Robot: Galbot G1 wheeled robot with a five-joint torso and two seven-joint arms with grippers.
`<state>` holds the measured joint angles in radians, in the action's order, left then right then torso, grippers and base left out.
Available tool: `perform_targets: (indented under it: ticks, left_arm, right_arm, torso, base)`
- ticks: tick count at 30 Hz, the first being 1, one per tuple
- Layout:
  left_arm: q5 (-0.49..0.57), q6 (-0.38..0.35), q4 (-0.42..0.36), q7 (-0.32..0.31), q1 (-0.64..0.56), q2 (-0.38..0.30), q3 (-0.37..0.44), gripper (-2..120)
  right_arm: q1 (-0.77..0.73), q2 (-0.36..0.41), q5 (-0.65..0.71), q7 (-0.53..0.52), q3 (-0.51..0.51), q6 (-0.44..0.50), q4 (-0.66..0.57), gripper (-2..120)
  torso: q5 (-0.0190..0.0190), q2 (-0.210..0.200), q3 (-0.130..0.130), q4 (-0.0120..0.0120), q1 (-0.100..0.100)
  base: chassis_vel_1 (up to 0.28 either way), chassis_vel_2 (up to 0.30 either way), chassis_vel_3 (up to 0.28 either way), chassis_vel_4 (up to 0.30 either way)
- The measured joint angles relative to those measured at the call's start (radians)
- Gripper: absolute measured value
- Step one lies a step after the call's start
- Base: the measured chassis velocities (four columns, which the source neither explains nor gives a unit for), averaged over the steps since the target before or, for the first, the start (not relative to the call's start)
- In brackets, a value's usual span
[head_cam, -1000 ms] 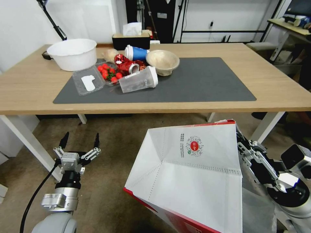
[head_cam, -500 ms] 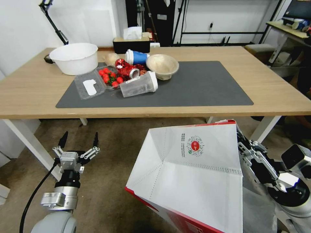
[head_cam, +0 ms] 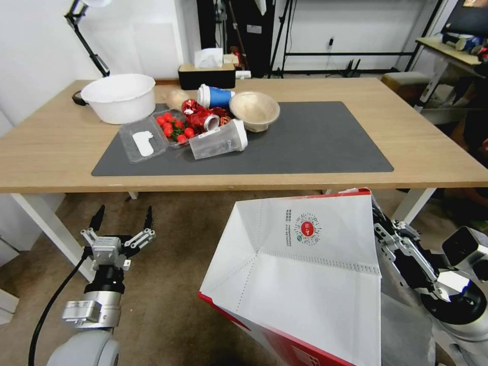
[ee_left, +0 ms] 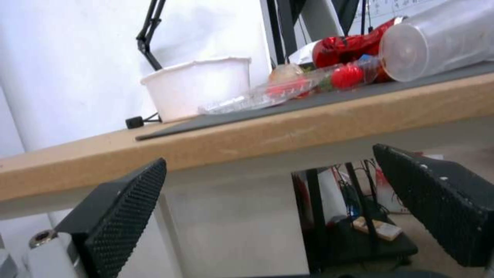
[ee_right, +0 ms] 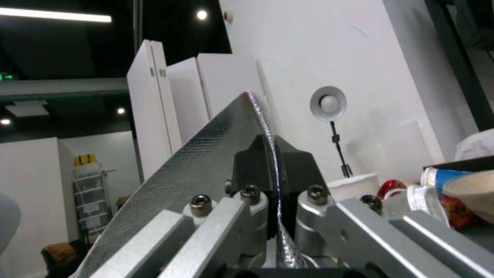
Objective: Pick up the food delivery bag from the floor and place it on the table.
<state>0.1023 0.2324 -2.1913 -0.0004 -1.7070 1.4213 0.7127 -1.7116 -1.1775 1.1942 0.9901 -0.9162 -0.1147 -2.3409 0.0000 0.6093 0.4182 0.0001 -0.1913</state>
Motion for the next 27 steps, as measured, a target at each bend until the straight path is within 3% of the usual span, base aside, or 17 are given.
perform_targets:
  ticks: [27]
  left_arm:
    - [0.003,-0.001,-0.003,0.006,-0.003,-0.009,-0.003,100]
  right_arm:
    - [-0.002,-0.014,-0.026,0.003,0.019,0.004,0.000,0]
  torso:
    - [0.0000,0.116,0.070,0.0000,-0.046]
  base:
    - [0.000,0.000,0.000,0.000]
